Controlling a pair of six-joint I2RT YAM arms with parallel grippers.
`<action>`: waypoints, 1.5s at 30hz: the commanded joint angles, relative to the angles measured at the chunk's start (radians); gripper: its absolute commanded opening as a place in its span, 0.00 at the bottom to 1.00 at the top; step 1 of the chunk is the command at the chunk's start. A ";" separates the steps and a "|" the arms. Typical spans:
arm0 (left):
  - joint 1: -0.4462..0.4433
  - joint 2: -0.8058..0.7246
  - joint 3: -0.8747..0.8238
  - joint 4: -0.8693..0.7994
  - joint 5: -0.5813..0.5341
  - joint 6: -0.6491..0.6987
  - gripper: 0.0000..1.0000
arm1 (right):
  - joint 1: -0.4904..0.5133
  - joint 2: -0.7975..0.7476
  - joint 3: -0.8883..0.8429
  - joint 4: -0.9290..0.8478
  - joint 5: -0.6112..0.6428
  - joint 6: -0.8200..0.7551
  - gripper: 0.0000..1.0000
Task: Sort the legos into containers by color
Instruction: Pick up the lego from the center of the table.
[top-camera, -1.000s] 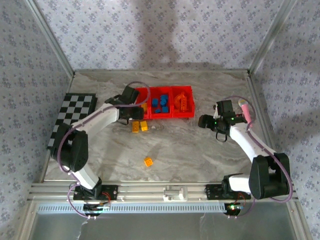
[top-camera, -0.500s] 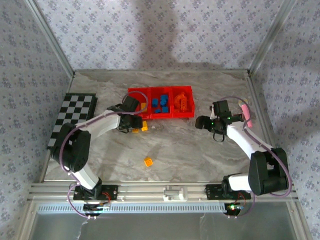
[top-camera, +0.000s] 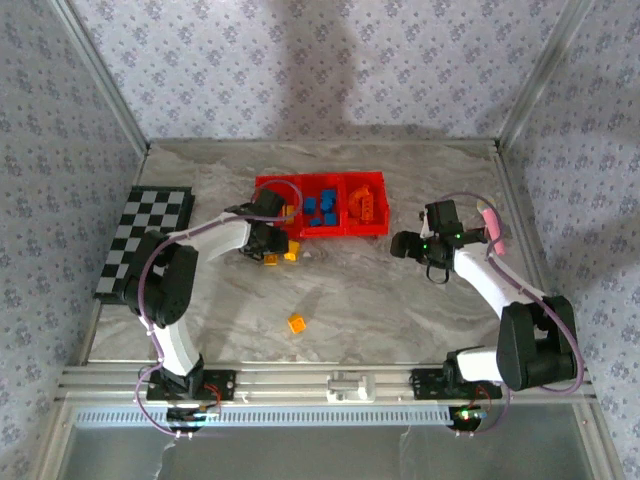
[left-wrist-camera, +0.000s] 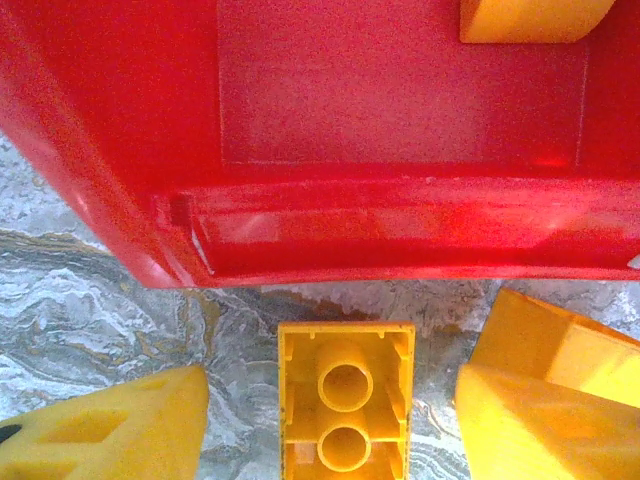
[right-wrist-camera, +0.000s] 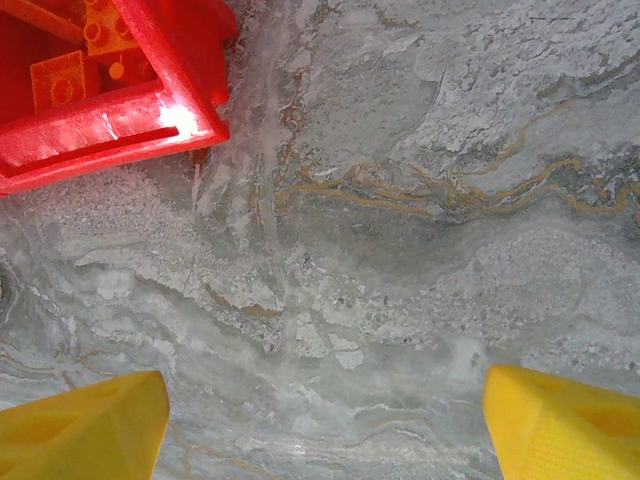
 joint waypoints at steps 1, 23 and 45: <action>0.010 0.042 0.028 -0.013 0.004 0.008 0.63 | -0.004 -0.007 0.016 -0.022 0.011 -0.007 0.84; 0.038 0.086 0.008 0.001 0.039 0.020 0.54 | -0.014 -0.035 -0.003 -0.027 0.015 -0.006 0.84; 0.019 -0.053 -0.001 -0.009 0.059 0.029 0.32 | -0.015 -0.036 -0.011 -0.017 0.013 -0.001 0.84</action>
